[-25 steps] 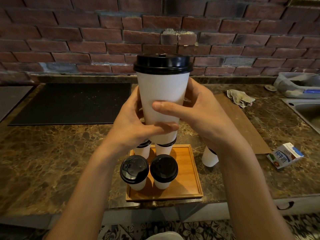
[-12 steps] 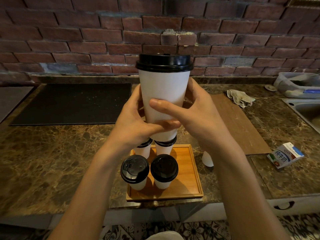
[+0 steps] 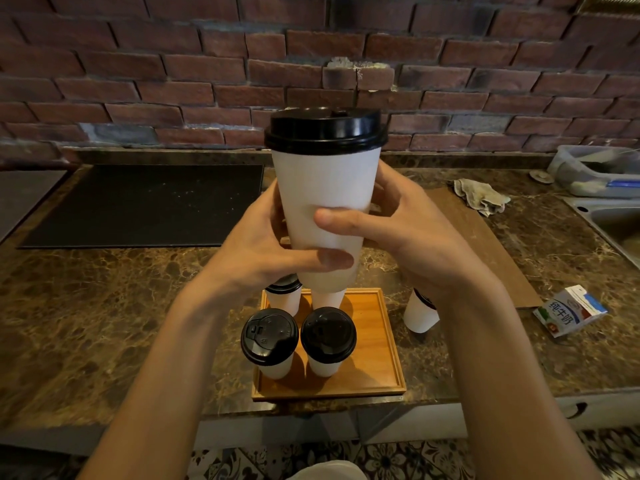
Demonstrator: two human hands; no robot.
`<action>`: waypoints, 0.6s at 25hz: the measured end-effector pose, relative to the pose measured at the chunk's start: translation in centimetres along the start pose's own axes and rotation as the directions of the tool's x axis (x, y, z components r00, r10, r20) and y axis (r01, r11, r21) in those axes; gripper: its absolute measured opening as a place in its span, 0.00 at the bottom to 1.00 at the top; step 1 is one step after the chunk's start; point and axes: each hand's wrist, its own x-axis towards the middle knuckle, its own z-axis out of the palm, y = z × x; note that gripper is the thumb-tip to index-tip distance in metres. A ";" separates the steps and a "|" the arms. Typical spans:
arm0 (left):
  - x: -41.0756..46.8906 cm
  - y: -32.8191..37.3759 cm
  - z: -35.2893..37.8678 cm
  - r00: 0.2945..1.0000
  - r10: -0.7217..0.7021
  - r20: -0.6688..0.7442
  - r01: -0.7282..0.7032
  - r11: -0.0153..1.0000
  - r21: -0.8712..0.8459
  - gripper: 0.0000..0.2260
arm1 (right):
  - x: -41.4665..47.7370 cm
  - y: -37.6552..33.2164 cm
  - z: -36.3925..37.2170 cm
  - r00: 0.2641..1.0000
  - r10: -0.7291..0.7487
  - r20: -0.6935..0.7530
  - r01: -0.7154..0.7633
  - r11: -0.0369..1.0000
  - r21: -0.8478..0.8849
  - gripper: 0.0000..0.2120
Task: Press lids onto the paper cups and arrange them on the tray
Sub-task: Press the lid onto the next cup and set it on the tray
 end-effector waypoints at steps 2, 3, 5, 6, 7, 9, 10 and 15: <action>0.0 -0.1 -0.1 0.997 -0.024 0.068 0.026 0.999 -0.040 0.33 | 0.0 0.3 -0.3 0.998 0.001 0.059 -0.002 1.000 0.024 0.27; -0.1 -0.1 -0.1 0.994 -0.032 0.106 0.038 0.998 -0.054 0.34 | -0.1 0.4 -0.4 0.996 0.004 0.084 -0.007 0.999 0.038 0.26; -0.1 -0.1 -0.1 0.987 -0.044 0.156 0.054 0.997 -0.060 0.33 | -0.1 0.7 -0.5 0.992 0.009 0.122 -0.018 0.997 0.073 0.26; -0.1 0.0 -0.1 0.984 -0.044 0.170 0.055 0.997 -0.061 0.32 | -0.1 0.9 -0.6 0.991 0.008 0.137 -0.020 0.996 0.088 0.26; -0.1 0.0 0.0 0.983 -0.042 0.178 0.054 0.997 -0.063 0.32 | -0.1 1.0 -0.6 0.989 0.006 0.145 -0.021 0.995 0.098 0.26; 0.0 0.0 0.0 0.983 -0.038 0.182 0.051 0.997 -0.066 0.30 | 0.0 1.0 -0.6 0.989 0.005 0.146 -0.021 0.994 0.109 0.26; 0.0 0.0 0.0 0.983 -0.039 0.178 0.052 0.996 -0.068 0.30 | 0.0 1.0 -0.6 0.990 0.005 0.143 -0.020 0.994 0.106 0.26; -0.1 0.2 0.3 0.996 -0.032 0.086 0.037 0.998 -0.059 0.32 | 0.0 0.4 -0.6 0.994 0.005 0.106 -0.011 0.999 0.051 0.27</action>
